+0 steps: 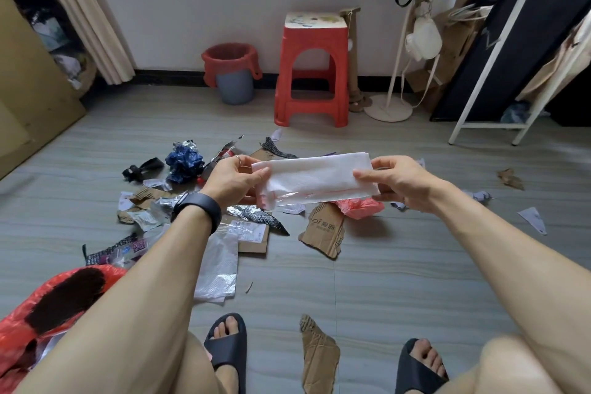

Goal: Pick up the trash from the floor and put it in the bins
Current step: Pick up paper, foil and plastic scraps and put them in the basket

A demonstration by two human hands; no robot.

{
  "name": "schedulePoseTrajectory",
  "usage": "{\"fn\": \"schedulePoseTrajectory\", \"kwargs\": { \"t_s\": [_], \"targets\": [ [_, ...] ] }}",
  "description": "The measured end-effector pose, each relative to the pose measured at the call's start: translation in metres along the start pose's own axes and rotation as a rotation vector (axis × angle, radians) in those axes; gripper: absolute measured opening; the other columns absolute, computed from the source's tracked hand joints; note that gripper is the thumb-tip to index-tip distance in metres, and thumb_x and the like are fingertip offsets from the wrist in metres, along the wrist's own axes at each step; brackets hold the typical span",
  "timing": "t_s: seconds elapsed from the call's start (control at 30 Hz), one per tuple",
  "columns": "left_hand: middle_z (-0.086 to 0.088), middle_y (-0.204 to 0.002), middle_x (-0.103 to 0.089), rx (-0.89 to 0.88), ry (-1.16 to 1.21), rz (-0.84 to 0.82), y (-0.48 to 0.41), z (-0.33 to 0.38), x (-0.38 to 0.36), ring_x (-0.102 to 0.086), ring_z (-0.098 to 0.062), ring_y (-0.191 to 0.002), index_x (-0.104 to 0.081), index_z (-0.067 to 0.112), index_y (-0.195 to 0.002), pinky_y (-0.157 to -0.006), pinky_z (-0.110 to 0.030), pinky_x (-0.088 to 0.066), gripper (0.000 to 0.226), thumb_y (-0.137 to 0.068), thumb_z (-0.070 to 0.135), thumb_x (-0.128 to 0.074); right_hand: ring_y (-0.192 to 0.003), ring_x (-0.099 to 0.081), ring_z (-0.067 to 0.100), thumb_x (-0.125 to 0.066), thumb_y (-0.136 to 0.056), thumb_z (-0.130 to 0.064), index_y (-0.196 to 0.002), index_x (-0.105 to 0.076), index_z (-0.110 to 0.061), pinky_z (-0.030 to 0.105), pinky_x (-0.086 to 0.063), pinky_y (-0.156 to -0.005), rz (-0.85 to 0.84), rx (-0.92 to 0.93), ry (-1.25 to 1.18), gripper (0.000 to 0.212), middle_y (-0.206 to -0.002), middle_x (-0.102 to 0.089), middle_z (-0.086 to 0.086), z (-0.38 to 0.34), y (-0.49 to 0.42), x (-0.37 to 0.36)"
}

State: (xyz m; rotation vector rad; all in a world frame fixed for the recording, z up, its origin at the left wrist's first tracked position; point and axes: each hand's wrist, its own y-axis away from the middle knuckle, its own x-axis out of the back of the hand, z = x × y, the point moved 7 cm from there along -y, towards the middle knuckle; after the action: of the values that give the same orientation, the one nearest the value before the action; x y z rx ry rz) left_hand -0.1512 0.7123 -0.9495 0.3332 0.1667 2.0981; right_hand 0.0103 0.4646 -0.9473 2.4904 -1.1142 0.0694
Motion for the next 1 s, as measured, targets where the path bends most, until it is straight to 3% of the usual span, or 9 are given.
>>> {"fn": "schedulePoseTrajectory", "kwargs": {
  "t_s": [0.13, 0.27, 0.43, 0.53, 0.7, 0.83, 1.0],
  "targets": [
    [-0.01, -0.094, -0.07, 0.132, 0.177, -0.07, 0.002, -0.005, -0.001, -0.071, -0.02, -0.071, -0.052, 0.002, -0.124, -0.054, -0.031, -0.058, 0.049, -0.08, 0.005, -0.075, -0.063, -0.06, 0.015, -0.078, -0.082, -0.017, -0.109, -0.071, 0.0, 0.02, -0.049, -0.051, -0.054, -0.034, 0.005, 0.032, -0.081, -0.071, 0.007, 0.002, 0.003, -0.004],
    [-0.012, -0.089, -0.073, 0.261, 0.258, -0.237, 0.011, -0.011, -0.015, -0.072, -0.023, -0.079, -0.056, 0.002, -0.109, -0.062, -0.031, -0.061, 0.038, -0.076, -0.002, -0.072, -0.063, -0.062, 0.012, -0.078, -0.082, -0.016, -0.112, -0.07, -0.002, 0.023, -0.047, -0.058, 0.008, 0.005, -0.1, 0.033, -0.083, -0.071, 0.002, -0.001, -0.001, 0.005],
    [-0.006, -0.094, -0.074, 0.286, 0.046, -0.35, 0.017, -0.016, -0.017, -0.07, -0.017, -0.075, -0.059, 0.008, -0.123, -0.063, -0.026, -0.056, 0.056, -0.074, 0.026, -0.079, -0.06, -0.061, 0.013, -0.075, -0.085, -0.019, -0.101, -0.073, -0.012, 0.02, -0.044, -0.053, 0.007, -0.007, -0.133, 0.017, -0.087, -0.07, 0.003, -0.002, 0.004, 0.006],
    [-0.009, -0.09, -0.073, 0.273, 0.03, -0.32, 0.017, -0.016, -0.015, -0.069, -0.018, -0.071, -0.059, 0.003, -0.121, -0.055, -0.023, -0.055, 0.054, -0.075, 0.023, -0.079, -0.054, -0.057, 0.009, -0.075, -0.086, -0.017, -0.102, -0.072, -0.012, 0.019, -0.043, -0.051, -0.017, -0.012, -0.138, 0.017, -0.083, -0.068, 0.002, -0.002, 0.005, 0.005],
    [-0.008, -0.089, -0.071, 0.197, 0.391, -0.221, 0.009, 0.002, -0.01, -0.067, -0.015, -0.068, -0.063, 0.012, -0.12, -0.053, -0.023, -0.055, 0.052, -0.07, -0.002, -0.073, -0.054, -0.053, 0.008, -0.06, -0.093, -0.001, -0.104, -0.071, -0.011, 0.017, -0.044, -0.051, -0.03, 0.035, -0.313, 0.018, -0.074, -0.063, 0.001, -0.012, 0.002, 0.003],
    [-0.009, -0.092, -0.068, 0.159, 0.347, -0.232, 0.01, 0.005, -0.009, -0.065, -0.019, -0.067, -0.069, 0.021, -0.104, -0.053, -0.023, -0.052, 0.035, -0.079, -0.003, -0.068, -0.055, -0.057, 0.009, -0.046, -0.098, 0.002, -0.091, -0.071, -0.012, 0.017, -0.047, -0.052, 0.01, 0.042, -0.362, 0.03, -0.069, -0.064, 0.002, -0.015, 0.002, 0.005],
    [-0.007, -0.088, -0.069, 0.151, 0.219, -0.285, 0.012, 0.005, -0.018, -0.063, -0.021, -0.069, -0.067, 0.027, -0.09, -0.047, -0.023, -0.049, 0.007, -0.088, 0.02, -0.066, -0.056, -0.059, 0.015, -0.042, -0.095, 0.003, -0.081, -0.068, -0.009, 0.022, -0.05, -0.05, 0.132, 0.058, -0.383, 0.032, -0.068, -0.062, 0.007, -0.016, -0.002, 0.008]
  ]
}}
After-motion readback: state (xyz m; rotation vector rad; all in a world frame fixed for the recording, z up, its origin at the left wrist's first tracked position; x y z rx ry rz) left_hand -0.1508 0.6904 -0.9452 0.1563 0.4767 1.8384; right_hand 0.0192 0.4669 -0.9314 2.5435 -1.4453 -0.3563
